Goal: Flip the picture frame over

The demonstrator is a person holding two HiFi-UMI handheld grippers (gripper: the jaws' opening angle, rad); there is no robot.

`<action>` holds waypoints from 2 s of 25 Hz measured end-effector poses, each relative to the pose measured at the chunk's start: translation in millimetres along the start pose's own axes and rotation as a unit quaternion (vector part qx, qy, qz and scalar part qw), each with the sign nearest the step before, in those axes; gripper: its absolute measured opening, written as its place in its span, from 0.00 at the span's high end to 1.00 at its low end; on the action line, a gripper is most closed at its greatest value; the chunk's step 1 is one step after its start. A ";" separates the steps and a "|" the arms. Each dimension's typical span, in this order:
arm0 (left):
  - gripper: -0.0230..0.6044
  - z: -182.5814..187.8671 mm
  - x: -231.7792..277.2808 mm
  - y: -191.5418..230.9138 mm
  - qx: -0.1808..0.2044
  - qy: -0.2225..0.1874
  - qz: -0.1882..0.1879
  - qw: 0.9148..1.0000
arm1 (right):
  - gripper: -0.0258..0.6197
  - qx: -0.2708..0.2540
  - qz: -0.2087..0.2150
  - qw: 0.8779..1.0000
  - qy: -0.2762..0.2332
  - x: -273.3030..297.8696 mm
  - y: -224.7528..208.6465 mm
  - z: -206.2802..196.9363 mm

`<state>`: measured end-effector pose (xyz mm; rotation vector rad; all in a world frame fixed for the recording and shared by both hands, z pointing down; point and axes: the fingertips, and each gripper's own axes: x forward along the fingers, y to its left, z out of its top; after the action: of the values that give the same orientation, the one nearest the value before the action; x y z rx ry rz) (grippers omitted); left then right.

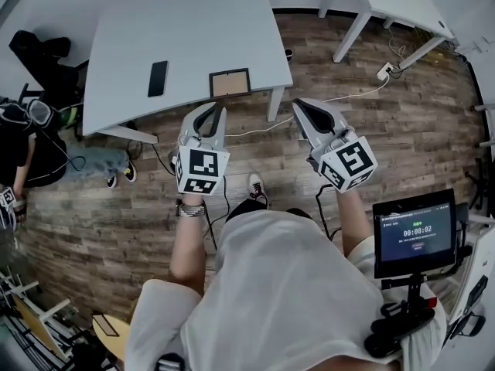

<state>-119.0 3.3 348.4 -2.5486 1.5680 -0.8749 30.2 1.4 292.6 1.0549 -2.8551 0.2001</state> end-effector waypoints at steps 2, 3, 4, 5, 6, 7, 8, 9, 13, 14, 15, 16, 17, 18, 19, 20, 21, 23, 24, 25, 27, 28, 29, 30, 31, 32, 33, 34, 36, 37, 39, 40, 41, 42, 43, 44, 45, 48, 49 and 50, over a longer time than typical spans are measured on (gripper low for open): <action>0.88 -13.0 17.8 8.5 0.012 0.014 -0.015 1.000 | 0.96 0.005 -0.009 1.000 0.001 18.2 -6.0 -4.7; 0.87 -16.7 23.4 8.9 0.018 0.019 -0.023 0.999 | 0.96 0.008 -0.013 1.000 0.002 22.1 -8.0 -6.5; 0.87 -19.0 27.3 7.2 0.023 0.023 -0.029 0.999 | 0.96 0.010 -0.017 1.000 0.002 23.1 -9.8 -7.7; 0.86 -20.5 30.1 4.2 0.028 0.027 -0.035 0.999 | 0.96 0.011 -0.022 1.000 0.003 22.2 -11.2 -8.5; 0.86 -21.8 32.2 0.6 0.031 0.030 -0.039 0.998 | 0.96 0.012 -0.027 1.000 0.004 20.3 -12.6 -9.3; 0.86 -23.1 34.1 -3.3 0.034 0.034 -0.043 0.998 | 0.96 0.013 -0.031 0.999 0.006 17.9 -13.8 -10.8; 0.85 -24.6 35.8 -7.3 0.037 0.038 -0.046 0.998 | 0.96 0.013 -0.033 0.999 0.009 15.4 -15.1 -13.4; 0.84 -26.9 37.8 -11.0 0.039 0.043 -0.049 0.997 | 0.96 0.013 -0.036 0.999 0.012 13.3 -16.5 -16.8; 0.80 -49.9 67.7 -16.5 0.044 0.081 -0.073 0.993 | 0.96 0.026 -0.042 0.998 0.030 25.7 -33.6 -39.7; 0.79 -56.9 78.4 -14.9 0.040 0.090 -0.078 0.992 | 0.96 0.030 -0.041 0.998 0.038 34.0 -39.8 -47.7; 0.79 -63.1 86.7 -12.8 0.037 0.097 -0.081 0.991 | 0.96 0.034 -0.039 0.998 0.046 41.6 -44.1 -55.4; 0.79 -68.2 91.9 -11.0 0.036 0.103 -0.082 0.991 | 0.96 0.038 -0.036 0.997 0.052 47.2 -45.8 -61.9; 0.79 -72.0 94.3 -10.0 0.042 0.110 -0.080 0.990 | 0.96 0.040 -0.034 0.997 0.058 50.2 -45.5 -67.0; 0.79 -74.9 94.8 -10.2 0.052 0.116 -0.078 0.989 | 0.96 0.042 -0.032 0.997 0.063 51.1 -44.0 -70.7; 0.79 -77.2 94.4 -11.3 0.066 0.122 -0.076 0.987 | 0.96 0.043 -0.030 0.996 0.068 50.9 -42.0 -73.7; 0.79 -79.3 94.4 -12.5 0.078 0.128 -0.075 0.986 | 0.96 0.044 -0.027 0.996 0.073 51.0 -40.3 -76.7; 0.79 -81.8 96.3 -13.2 0.086 0.133 -0.074 0.985 | 0.96 0.045 -0.023 0.996 0.078 52.6 -39.8 -80.4; 0.79 -90.3 109.2 -12.8 0.097 0.143 -0.075 0.982 | 0.96 0.047 -0.017 0.995 0.089 61.4 -45.3 -92.4; 0.79 -97.2 120.0 -13.1 0.102 0.151 -0.078 0.980 | 0.96 0.051 -0.015 0.994 0.095 67.4 -51.4 -101.1; 0.79 -106.4 132.8 -14.6 0.112 0.162 -0.081 0.977 | 0.96 0.057 -0.013 0.993 0.102 73.6 -59.1 -111.2; 0.79 -129.0 159.9 -19.8 0.146 0.190 -0.090 0.967 | 0.96 0.071 -0.009 0.991 0.116 86.0 -75.9 -132.2; 0.79 -139.1 170.7 -22.5 0.160 0.201 -0.093 0.962 | 0.96 0.074 -0.007 0.990 0.122 91.1 -82.3 -140.5; 0.79 -146.8 177.7 -24.9 0.168 0.208 -0.096 0.959 | 0.96 0.074 -0.005 0.989 0.126 94.4 -86.0 -146.1; 0.79 -152.4 180.7 -27.0 0.171 0.212 -0.098 0.957 | 0.96 0.073 -0.003 0.989 0.129 95.7 -86.9 -149.1; 0.79 -156.8 181.1 -28.6 0.170 0.216 -0.098 0.956 | 0.96 0.073 -0.001 0.989 0.129 95.5 -86.1 -150.4; 0.79 -160.4 180.4 -29.8 0.169 0.218 -0.098 0.956 | 0.96 0.074 0.001 0.989 0.128 94.7 -84.7 -150.8; 0.79 -163.8 179.8 -30.6 0.167 0.221 -0.098 0.956 | 0.96 0.076 0.001 0.989 0.127 93.7 -83.6 -151.4; 0.79 -167.0 179.6 -31.3 0.167 0.223 -0.099 0.955 | 0.96 0.078 0.001 0.989 0.127 92.9 -82.9 -152.6; 0.79 -173.7 179.2 -32.1 0.183 0.229 -0.099 0.951 | 0.96 0.083 -0.001 0.988 0.132 92.1 -81.6 -156.7; 0.79 -177.3 178.9 -31.7 0.204 0.234 -0.096 0.946 | 0.96 0.085 -0.001 0.987 0.135 92.1 -80.3 -159.0; 0.78 -182.7 178.8 -30.7 0.255 0.243 -0.091 0.932 | 0.96 0.089 0.000 0.986 0.139 92.4 -77.2 -162.5; 0.77 -183.7 179.3 -30.9 0.272 0.244 -0.089 0.927 | 0.96 0.092 0.001 0.986 0.139 92.4 -75.5 -163.5; 0.76 -183.8 180.1 -31.6 0.282 0.244 -0.089 0.924 | 0.96 0.095 0.003 0.986 0.138 92.1 -73.9 -164.2; 0.76 -183.6 181.1 -32.8 0.287 0.243 -0.089 0.922 | 0.96 0.098 0.004 0.986 0.137 91.3 -72.7 -165.0; 0.76 -183.4 182.1 -34.6 0.289 0.242 -0.090 0.922 | 0.96 0.100 0.004 0.986 0.137 90.2 -72.0 -166.5; 0.75 -183.4 182.9 -36.8 0.291 0.242 -0.091 0.921 | 0.96 0.103 0.003 0.985 0.138 88.7 -71.4 -168.7; 0.75 -183.6 183.1 -39.4 0.292 0.242 -0.092 0.921 | 0.96 0.105 0.001 0.985 0.140 87.0 -70.8 -171.3; 0.73 -184.8 180.8 -43.2 0.297 0.244 -0.092 0.918 | 0.96 0.116 0.002 0.982 0.146 84.4 -66.1 -176.8; 0.73 -185.8 180.0 -42.1 0.299 0.245 -0.090 0.918 | 0.96 0.120 0.003 0.982 0.147 84.8 -63.7 -177.3; 0.72 -187.3 179.5 -40.0 0.302 0.248 -0.087 0.917 | 0.96 0.124 0.003 0.981 0.149 85.1 -61.6 -177.6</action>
<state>-114.2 -76.6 598.4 -2.1180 0.9054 -1.8014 13.1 -72.1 484.7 0.9573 -2.6092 0.6680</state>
